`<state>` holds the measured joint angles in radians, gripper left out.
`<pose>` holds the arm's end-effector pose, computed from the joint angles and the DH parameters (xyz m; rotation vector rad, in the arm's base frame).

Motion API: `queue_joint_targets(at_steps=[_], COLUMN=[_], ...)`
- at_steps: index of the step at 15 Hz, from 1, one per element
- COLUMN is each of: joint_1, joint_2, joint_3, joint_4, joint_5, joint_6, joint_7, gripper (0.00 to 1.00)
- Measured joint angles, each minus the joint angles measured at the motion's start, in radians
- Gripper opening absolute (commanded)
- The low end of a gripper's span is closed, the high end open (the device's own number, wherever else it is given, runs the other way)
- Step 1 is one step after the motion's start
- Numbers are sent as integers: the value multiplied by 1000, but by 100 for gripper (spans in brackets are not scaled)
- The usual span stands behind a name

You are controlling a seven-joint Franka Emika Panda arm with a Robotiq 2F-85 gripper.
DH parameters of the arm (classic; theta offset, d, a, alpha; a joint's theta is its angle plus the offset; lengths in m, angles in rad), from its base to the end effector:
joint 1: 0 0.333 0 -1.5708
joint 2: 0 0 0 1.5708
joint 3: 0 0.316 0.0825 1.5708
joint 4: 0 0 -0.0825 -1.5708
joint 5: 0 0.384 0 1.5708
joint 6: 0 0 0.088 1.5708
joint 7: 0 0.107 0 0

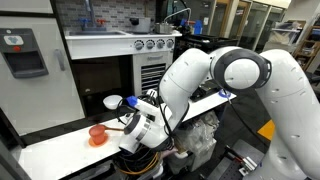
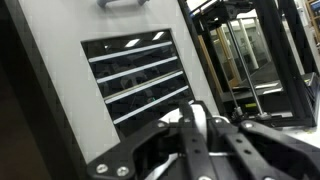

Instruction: Pour the contents in the white mug into the black mug, use the wooden spoon to stir the contents in the black mug

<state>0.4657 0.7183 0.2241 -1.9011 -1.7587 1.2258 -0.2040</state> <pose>0.5301 0.2570 0.1866 0.8250 1.0613 -0.5017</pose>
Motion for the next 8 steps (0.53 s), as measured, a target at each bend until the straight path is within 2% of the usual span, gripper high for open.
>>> queue_joint_targets(at_steps=[8], joint_1=[0], joint_2=[-2], joint_3=[0], joint_4=[-22], joint_5=[-40], joint_6=[-5], joint_7=[-27], gripper=[2])
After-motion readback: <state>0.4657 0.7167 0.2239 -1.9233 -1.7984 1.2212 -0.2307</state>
